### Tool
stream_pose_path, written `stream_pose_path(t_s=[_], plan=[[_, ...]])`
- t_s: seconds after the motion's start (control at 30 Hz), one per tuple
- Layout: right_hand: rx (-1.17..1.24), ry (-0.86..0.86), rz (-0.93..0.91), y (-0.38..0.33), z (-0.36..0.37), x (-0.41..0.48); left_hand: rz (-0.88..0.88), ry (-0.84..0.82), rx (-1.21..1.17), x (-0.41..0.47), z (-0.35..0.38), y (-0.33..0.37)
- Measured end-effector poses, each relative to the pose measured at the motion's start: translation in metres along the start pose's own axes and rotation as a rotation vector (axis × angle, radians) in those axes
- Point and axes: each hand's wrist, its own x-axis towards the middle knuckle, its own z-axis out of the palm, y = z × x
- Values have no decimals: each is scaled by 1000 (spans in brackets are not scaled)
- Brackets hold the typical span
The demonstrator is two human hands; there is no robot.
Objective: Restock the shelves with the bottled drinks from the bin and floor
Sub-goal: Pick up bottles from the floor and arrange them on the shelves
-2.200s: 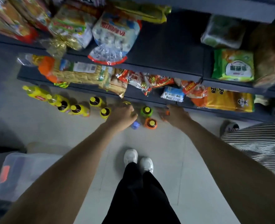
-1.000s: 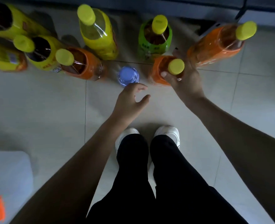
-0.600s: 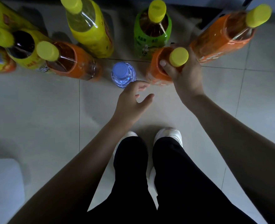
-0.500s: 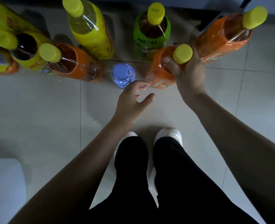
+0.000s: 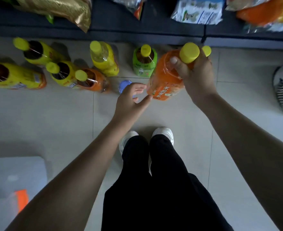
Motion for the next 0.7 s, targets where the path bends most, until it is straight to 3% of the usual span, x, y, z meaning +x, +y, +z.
stream_pose_path(t_s=[0.53, 0.7], plan=[[-81, -27, -228, -361, -234, -37, 157, -81, -22, -123, -115, 324], [-71, -30, -355, -460, -295, -57, 302, -5, -41, -167, -136, 410]])
